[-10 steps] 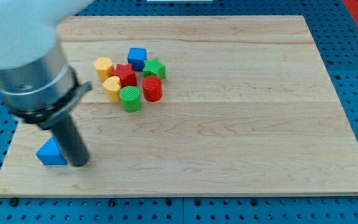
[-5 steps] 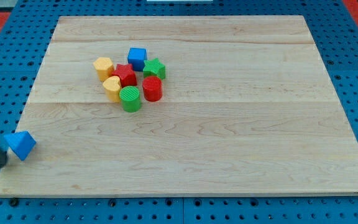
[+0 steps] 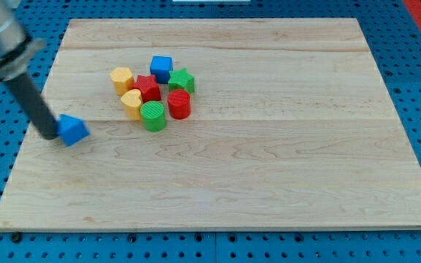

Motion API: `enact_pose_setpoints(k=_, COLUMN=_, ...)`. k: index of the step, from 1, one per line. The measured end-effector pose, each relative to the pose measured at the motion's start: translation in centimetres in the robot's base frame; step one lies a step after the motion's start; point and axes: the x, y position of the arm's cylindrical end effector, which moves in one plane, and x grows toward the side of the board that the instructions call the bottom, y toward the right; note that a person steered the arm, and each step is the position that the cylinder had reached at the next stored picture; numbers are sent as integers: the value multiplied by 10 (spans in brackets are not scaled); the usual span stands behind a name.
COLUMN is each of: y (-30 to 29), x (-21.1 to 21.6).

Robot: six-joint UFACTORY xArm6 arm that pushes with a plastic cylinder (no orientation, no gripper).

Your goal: Push the blue triangle closer to the yellow hexagon

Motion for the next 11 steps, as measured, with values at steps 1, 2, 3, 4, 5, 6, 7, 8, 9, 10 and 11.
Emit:
enact_pose_setpoints(k=1, y=28, x=9)
enact_pose_setpoints(k=2, y=38, x=29)
enact_pose_setpoints(k=3, y=62, x=33)
enact_pose_setpoints(k=4, y=52, x=16)
enact_pose_setpoints(k=5, y=38, x=4)
enact_pose_setpoints(k=6, y=38, x=3)
enact_pose_setpoints(k=7, y=42, x=-11)
enact_pose_setpoints(k=8, y=27, x=-26)
enact_pose_setpoints(k=9, y=27, x=-26)
enact_pose_setpoints(k=10, y=36, x=-37)
enact_pose_setpoints(k=11, y=44, x=-48)
